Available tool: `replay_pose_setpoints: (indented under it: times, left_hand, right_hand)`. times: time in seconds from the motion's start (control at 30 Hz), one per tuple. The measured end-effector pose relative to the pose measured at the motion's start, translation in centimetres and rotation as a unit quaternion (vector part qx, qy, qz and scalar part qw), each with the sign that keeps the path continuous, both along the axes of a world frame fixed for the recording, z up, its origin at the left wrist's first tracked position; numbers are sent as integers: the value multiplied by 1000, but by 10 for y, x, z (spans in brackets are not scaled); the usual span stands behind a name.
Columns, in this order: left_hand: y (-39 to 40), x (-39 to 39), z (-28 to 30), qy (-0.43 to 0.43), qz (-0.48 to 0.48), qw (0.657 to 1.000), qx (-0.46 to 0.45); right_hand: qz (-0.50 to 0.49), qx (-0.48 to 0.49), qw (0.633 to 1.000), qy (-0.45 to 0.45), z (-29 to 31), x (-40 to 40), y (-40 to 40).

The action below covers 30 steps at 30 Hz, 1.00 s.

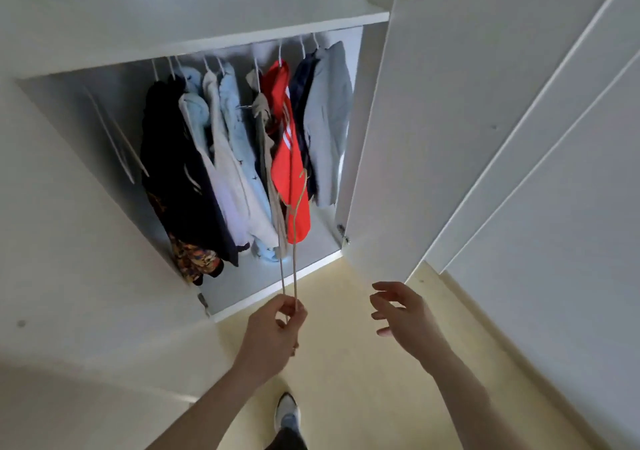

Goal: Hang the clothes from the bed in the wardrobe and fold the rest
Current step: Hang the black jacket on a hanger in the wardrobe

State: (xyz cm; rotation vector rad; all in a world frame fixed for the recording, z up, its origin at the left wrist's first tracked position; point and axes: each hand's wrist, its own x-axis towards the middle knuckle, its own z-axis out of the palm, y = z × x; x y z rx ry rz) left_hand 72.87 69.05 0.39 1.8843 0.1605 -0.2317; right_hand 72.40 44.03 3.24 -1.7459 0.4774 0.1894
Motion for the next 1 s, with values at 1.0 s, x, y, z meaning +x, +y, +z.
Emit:
replay_pose_setpoints:
  times: [1.0]
  left_hand:
    - [-519, -384, 15, -120, -728, 670, 81]
  right_hand:
    - [-561, -12, 827, 23, -14, -605, -316]
